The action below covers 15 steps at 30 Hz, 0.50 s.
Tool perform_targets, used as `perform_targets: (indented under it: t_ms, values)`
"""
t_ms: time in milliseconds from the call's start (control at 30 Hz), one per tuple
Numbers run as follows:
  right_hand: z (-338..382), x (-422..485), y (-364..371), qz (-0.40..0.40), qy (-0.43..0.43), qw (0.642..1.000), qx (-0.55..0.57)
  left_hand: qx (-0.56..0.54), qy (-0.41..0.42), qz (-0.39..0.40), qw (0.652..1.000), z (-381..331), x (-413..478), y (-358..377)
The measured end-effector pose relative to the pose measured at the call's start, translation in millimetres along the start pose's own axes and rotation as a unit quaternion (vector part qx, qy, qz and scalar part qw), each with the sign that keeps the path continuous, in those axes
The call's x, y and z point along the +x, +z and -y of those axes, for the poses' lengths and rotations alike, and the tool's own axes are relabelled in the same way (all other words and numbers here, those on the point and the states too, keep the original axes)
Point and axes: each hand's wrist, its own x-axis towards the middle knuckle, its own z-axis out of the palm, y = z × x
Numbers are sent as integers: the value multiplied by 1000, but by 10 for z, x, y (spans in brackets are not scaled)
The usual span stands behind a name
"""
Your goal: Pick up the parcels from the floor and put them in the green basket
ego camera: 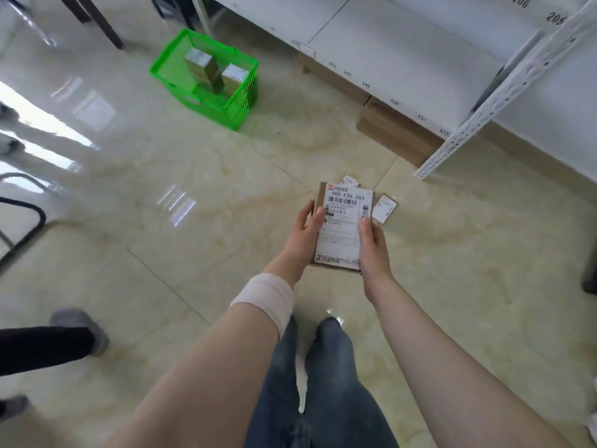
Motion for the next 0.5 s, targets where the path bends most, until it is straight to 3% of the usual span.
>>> perform_targets:
  t_ms: [167, 500]
  values:
    - [128, -18, 746, 33, -4, 999, -23, -38, 9, -29, 999, -189, 28, -713]
    - [138, -120, 2905, 66, -15, 996, -52, -78, 31, -57, 995, -660, 323, -2814]
